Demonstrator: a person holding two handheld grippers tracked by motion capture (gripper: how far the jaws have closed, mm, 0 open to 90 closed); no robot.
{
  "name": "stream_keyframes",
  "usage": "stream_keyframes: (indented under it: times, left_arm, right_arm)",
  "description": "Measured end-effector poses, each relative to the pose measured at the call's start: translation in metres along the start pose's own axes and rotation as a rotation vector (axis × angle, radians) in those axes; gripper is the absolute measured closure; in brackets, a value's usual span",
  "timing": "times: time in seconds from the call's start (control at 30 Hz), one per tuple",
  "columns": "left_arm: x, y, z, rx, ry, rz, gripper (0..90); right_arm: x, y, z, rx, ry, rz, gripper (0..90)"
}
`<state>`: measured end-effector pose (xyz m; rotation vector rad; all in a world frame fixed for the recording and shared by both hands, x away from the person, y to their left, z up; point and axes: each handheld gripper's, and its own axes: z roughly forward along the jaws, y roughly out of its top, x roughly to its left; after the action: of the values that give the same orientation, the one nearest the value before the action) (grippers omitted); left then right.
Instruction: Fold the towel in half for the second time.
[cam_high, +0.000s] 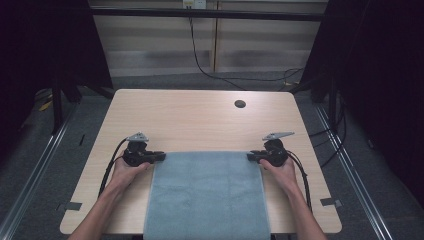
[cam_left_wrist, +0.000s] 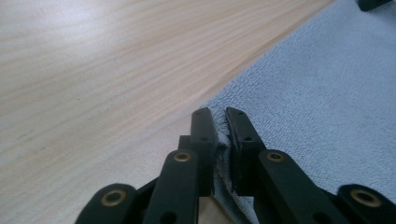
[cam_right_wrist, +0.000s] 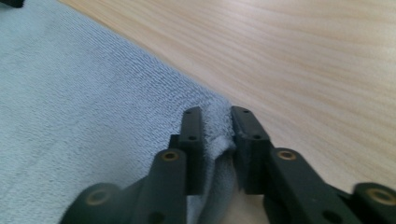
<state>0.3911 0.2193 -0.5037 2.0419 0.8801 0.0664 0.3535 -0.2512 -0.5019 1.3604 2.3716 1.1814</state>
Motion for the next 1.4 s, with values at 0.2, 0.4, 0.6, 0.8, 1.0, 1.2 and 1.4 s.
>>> stream_keyframes:
  times: [0.2, 0.4, 0.6, 0.8, 1.0, 1.2, 1.4]
  left_arm:
    - [0.002, 0.024, -0.011, -0.097, 0.005, -0.019, 84.6]
    - [0.001, 0.058, -0.028, -0.172, 0.025, 0.004, 84.9]
    - [0.004, 0.09, -0.041, -0.235, 0.056, -0.001, 85.6]
    - [0.003, 0.114, -0.053, -0.293, 0.072, 0.012, 85.6]
    - [-0.01, 0.117, -0.069, -0.342, 0.056, 0.043, 85.5]
    - [-0.03, 0.077, -0.079, -0.345, 0.019, 0.071, 85.5]
    - [-0.048, 0.046, -0.087, -0.327, -0.01, 0.085, 85.4]
  right_arm:
    - [-0.002, 0.021, -0.014, -0.08, 0.01, 0.006, 82.3]
    - [-0.004, 0.054, -0.035, -0.188, 0.0, 0.007, 82.9]
    - [-0.005, 0.084, -0.05, -0.266, -0.026, -0.005, 83.3]
    - [-0.006, 0.108, -0.064, -0.308, -0.059, -0.019, 83.6]
    - [0.003, 0.115, -0.083, -0.368, -0.044, -0.046, 83.6]
    - [0.017, 0.087, -0.09, -0.335, -0.019, -0.072, 83.6]
    - [0.038, 0.054, -0.096, -0.286, 0.007, -0.11, 83.6]
